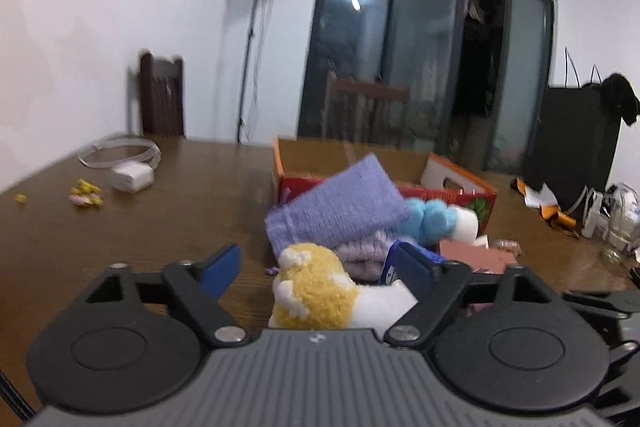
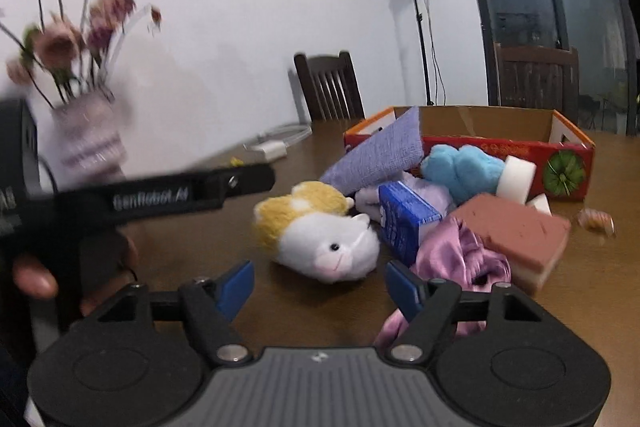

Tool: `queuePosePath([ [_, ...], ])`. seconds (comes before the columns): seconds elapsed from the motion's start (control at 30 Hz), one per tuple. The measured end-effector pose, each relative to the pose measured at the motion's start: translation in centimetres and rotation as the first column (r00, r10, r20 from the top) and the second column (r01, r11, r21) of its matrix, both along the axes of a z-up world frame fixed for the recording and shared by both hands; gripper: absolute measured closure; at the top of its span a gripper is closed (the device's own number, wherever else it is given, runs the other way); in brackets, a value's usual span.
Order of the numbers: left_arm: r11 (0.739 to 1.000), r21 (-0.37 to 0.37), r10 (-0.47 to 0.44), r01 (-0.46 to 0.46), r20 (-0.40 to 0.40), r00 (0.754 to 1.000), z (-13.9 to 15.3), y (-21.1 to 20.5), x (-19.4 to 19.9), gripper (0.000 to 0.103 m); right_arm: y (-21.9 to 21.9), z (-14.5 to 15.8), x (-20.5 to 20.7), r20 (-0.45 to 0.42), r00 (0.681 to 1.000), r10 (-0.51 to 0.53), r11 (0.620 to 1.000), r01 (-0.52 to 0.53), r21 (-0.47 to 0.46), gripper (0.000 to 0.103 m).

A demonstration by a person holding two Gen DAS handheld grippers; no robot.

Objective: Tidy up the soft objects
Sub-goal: 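Move the right gripper to the white plush sheep and close on it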

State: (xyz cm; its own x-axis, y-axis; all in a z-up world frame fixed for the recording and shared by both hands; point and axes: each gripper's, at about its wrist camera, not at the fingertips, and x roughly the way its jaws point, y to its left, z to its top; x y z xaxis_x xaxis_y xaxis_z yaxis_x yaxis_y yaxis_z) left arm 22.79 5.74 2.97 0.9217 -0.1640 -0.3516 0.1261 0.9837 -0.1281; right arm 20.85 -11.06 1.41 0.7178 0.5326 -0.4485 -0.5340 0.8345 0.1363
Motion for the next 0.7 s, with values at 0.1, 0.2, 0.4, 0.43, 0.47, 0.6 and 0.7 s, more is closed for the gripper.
queuePosePath([
  [0.1, 0.998, -0.039, -0.046, 0.042, -0.095, 0.994, -0.8, 0.6, 2.4, 0.042, 0.6, -0.3, 2.3, -0.025, 1.000, 0.005, 0.999, -0.006, -0.037, 0.031],
  [0.2, 0.996, -0.087, -0.044, 0.031, -0.153, 0.987, -1.8, 1.2, 3.2, 0.056, 0.3, -0.5, 4.0, -0.046, 0.999, -0.017, 0.998, 0.014, -0.054, 0.034],
  [0.4, 0.988, -0.154, -0.027, 0.001, -0.168, 0.985, -1.9, 1.5, 1.9, 0.057, -3.2, -0.4, 6.2, -0.210, 0.977, 0.035, 0.984, 0.002, 0.177, 0.044],
  [0.43, 0.987, -0.158, -0.027, 0.000, -0.170, 0.985, -1.9, 1.4, 1.8, 0.058, -3.0, -0.4, 6.5, -0.221, 0.974, 0.051, 0.981, -0.008, 0.192, 0.051],
  [0.47, 0.987, -0.161, -0.030, 0.002, -0.171, 0.985, -1.9, 1.4, 1.7, 0.058, -2.6, -0.4, 6.7, -0.225, 0.972, 0.062, 0.983, -0.020, 0.184, 0.054],
  [0.6, 0.983, -0.183, -0.037, 0.003, -0.182, 0.983, -2.3, 1.8, 2.3, 0.056, -1.3, -1.1, 8.0, -0.243, 0.968, 0.055, 0.989, -0.020, 0.143, 0.055],
  [0.7, 0.980, -0.201, -0.044, 0.007, -0.181, 0.982, -2.4, 2.0, 2.5, 0.056, -1.4, -1.2, 8.5, -0.260, 0.964, 0.060, 0.987, -0.018, 0.161, 0.055],
])
